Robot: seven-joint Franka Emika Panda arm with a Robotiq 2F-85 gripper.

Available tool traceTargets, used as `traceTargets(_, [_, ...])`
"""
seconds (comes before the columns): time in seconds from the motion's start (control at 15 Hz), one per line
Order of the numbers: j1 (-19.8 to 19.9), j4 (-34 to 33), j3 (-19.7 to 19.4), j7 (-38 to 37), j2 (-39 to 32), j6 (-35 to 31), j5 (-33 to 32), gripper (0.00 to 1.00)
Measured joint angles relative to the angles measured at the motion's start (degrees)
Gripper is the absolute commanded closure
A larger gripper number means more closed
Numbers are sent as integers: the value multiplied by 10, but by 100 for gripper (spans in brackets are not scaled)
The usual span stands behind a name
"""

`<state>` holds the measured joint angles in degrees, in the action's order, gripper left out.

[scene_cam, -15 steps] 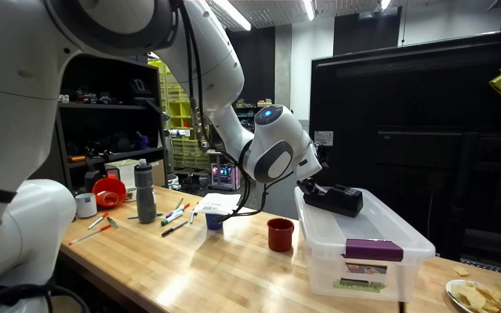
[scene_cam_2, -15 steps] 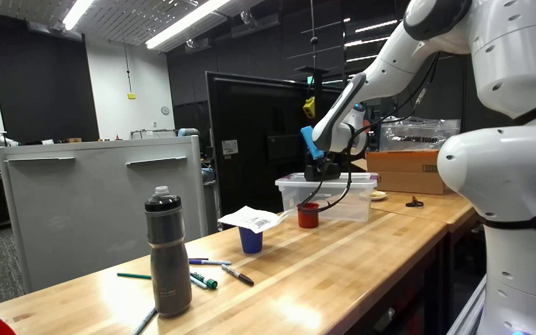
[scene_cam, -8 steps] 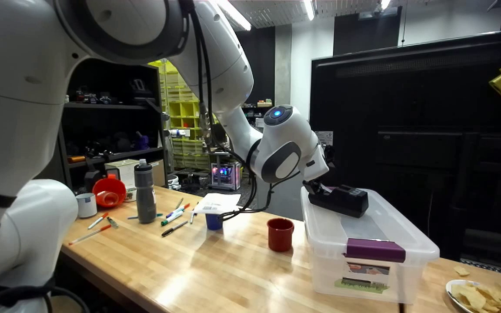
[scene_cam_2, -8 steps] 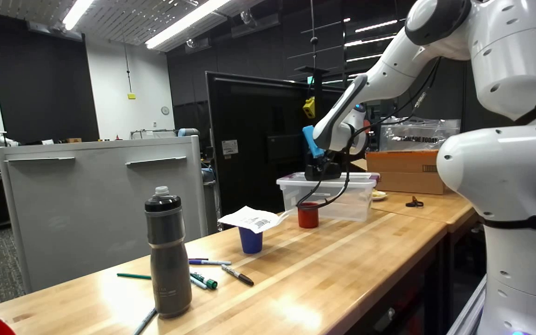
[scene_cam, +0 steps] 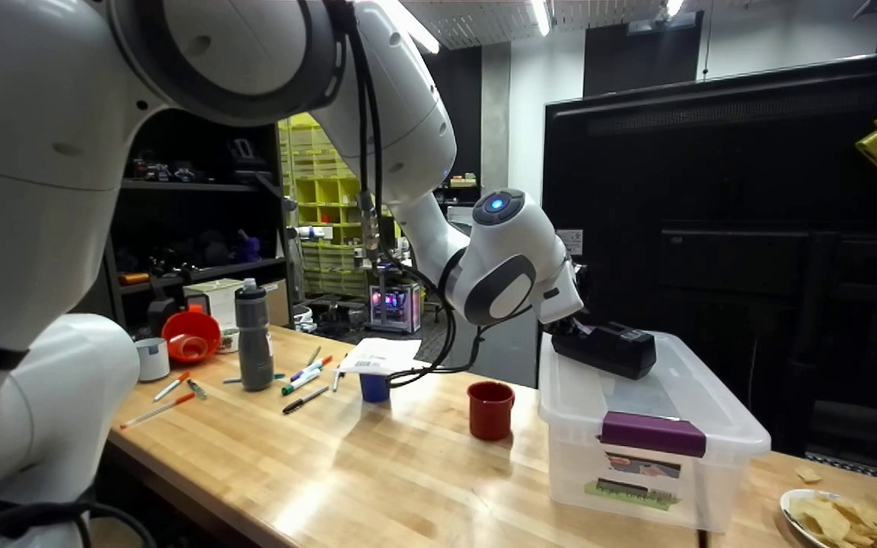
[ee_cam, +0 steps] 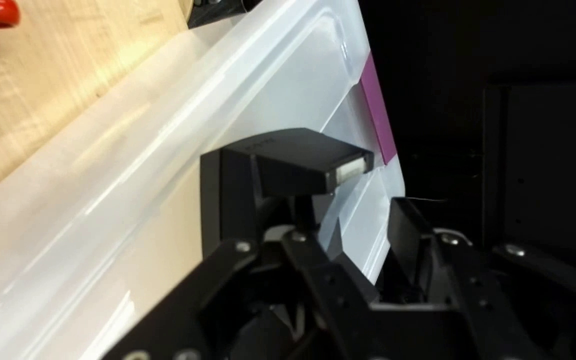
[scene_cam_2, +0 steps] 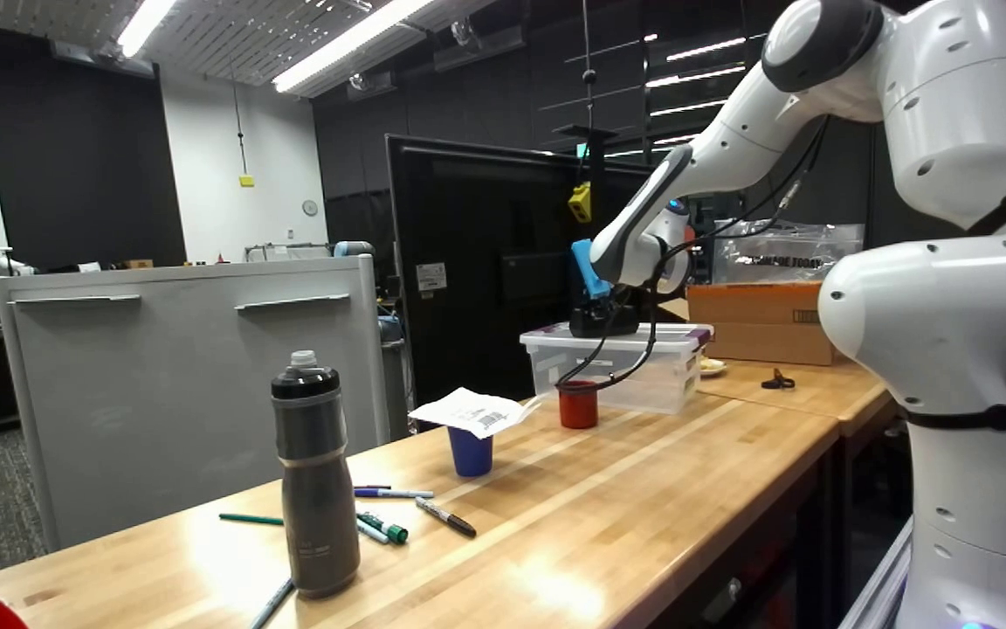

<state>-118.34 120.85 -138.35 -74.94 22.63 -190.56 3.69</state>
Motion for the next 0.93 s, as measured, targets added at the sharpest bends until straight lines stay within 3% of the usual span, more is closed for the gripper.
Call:
traceTargets(0.13, [6,0,4,0,5,0,-1,99])
traceTargets(0.93, [41,3,38,1,15,1,-2,100])
